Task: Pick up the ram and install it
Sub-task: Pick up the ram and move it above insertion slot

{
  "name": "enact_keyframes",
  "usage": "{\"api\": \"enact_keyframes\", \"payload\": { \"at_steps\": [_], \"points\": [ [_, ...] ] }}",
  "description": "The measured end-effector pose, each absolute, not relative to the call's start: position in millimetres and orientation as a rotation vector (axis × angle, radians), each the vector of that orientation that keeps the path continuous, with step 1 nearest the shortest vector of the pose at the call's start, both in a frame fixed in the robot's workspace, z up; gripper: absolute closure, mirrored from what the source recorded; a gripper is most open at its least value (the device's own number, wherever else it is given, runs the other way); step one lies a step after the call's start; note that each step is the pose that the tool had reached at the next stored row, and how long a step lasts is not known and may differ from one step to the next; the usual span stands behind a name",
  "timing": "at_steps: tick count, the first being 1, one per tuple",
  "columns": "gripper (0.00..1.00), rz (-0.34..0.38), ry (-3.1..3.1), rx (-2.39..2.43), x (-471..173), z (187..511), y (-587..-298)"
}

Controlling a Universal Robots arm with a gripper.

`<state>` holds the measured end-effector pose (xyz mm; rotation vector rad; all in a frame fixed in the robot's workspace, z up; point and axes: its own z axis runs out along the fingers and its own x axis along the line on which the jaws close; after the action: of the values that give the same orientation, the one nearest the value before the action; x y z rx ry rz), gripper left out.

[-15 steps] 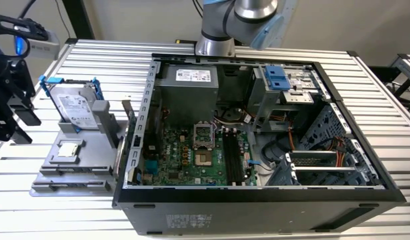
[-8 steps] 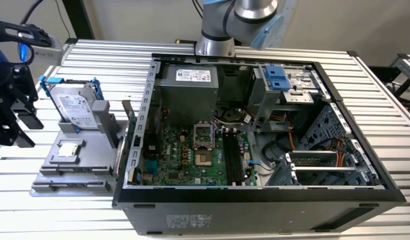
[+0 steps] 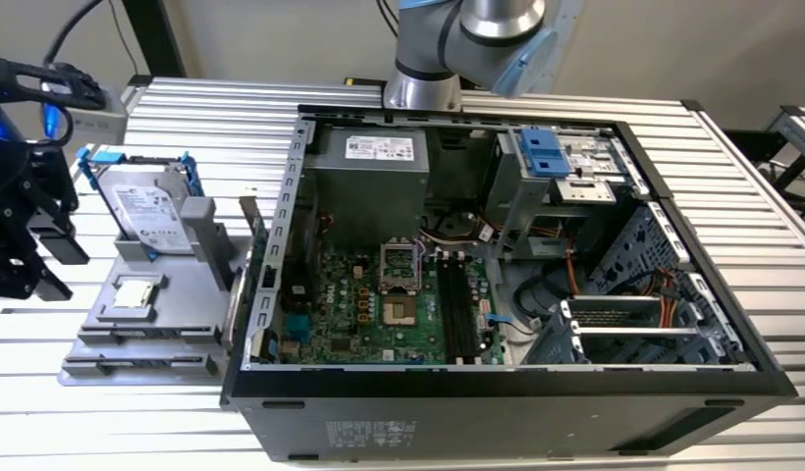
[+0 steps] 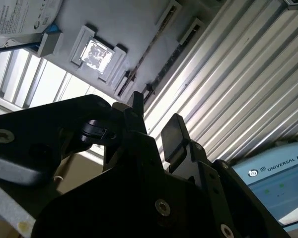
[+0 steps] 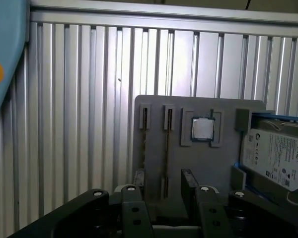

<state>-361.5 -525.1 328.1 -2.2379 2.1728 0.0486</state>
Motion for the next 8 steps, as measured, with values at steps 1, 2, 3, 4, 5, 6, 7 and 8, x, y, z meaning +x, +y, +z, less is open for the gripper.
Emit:
{"api": "enact_keyframes", "payload": {
  "at_steps": [1, 2, 3, 4, 5, 6, 7, 8],
  "points": [
    [0.00, 0.049, 2.173, -2.238, -361.5, 326.9, -525.3],
    [0.00, 0.049, 2.173, -2.238, -361.5, 325.8, -525.5],
    [0.00, 0.048, 2.173, -2.238, -361.5, 324.6, -525.7],
    [0.00, 0.049, 2.173, -2.238, -361.5, 323.6, -525.8],
    [0.00, 0.049, 2.173, -2.238, -361.5, 322.5, -525.8],
    [0.00, 0.049, 2.173, -2.238, -361.5, 321.2, -525.8],
    [0.00, 0.049, 2.173, -2.238, -361.5, 319.8, -525.9],
    [0.00, 0.048, 2.173, -2.238, -361.5, 318.3, -526.0]
  ]
}}
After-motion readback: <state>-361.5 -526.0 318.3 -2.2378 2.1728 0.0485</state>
